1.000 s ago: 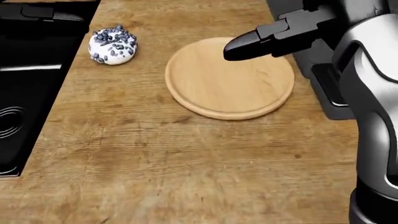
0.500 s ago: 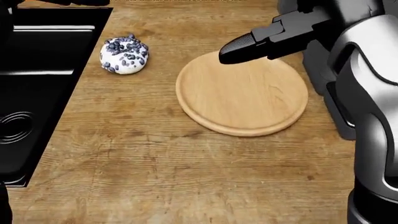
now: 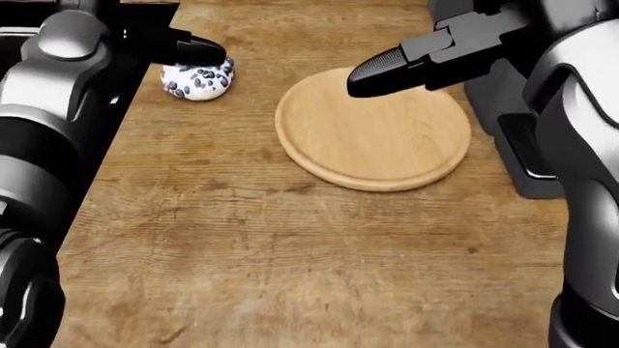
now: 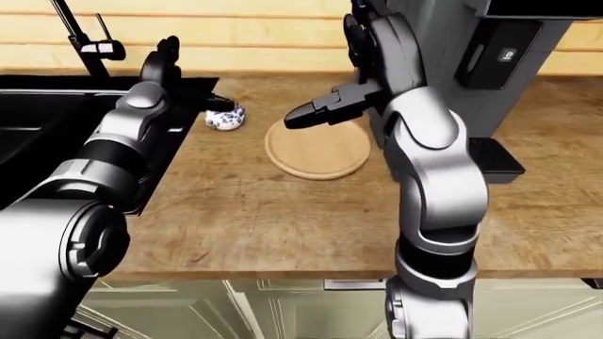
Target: Place the pastries on the plates.
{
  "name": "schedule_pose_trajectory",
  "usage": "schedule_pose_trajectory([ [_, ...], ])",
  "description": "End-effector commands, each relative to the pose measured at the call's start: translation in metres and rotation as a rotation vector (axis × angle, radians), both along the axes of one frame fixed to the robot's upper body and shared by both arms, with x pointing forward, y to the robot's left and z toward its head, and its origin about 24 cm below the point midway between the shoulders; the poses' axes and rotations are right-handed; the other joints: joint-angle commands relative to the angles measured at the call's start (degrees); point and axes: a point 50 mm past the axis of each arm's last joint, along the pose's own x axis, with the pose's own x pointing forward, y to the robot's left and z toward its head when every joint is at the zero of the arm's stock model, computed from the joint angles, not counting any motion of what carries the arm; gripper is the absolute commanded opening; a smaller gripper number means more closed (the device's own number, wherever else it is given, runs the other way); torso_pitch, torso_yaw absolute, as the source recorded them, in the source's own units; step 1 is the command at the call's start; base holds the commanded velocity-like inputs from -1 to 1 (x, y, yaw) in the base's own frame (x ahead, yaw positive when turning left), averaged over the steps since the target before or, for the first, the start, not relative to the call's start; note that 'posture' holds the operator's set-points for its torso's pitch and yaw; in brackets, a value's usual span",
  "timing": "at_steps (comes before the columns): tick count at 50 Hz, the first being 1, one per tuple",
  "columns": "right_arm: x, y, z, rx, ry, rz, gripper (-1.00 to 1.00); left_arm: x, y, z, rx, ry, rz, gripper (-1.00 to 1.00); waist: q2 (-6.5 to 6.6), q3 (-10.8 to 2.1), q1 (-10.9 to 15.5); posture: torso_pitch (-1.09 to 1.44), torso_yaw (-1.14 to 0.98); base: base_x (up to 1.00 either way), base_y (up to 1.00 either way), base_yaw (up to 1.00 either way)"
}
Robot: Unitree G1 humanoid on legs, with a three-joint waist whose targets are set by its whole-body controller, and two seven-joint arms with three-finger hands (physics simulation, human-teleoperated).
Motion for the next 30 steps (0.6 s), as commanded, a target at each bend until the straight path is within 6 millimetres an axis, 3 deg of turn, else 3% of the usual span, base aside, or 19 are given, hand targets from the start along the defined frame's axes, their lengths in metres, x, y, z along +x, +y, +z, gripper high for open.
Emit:
schedule_pose_trajectory([
  [1,-0.008,-0.001,0.016,0.005,-0.085,-0.005,1.0,-0.001,-0.002,0.03,0.025,-0.111,0.02,1.0,0.05,-1.78,-0.02,0.0,0.0,0.0,0.0,0.0],
  [12,-0.012,-0.003,0.017,0.0,-0.088,-0.012,1.0,0.0,-0.014,0.014,0.05,-0.1,0.028,1.0,-0.07,-2.05,0.13,0.0,0.0,0.0,0.0,0.0],
  [30,-0.015,-0.004,0.017,-0.001,-0.09,-0.016,1.0,0.0,-0.016,-0.01,0.173,-0.036,0.037,1.0,-0.14,-2.43,0.24,0.0,0.0,0.0,0.0,0.0],
])
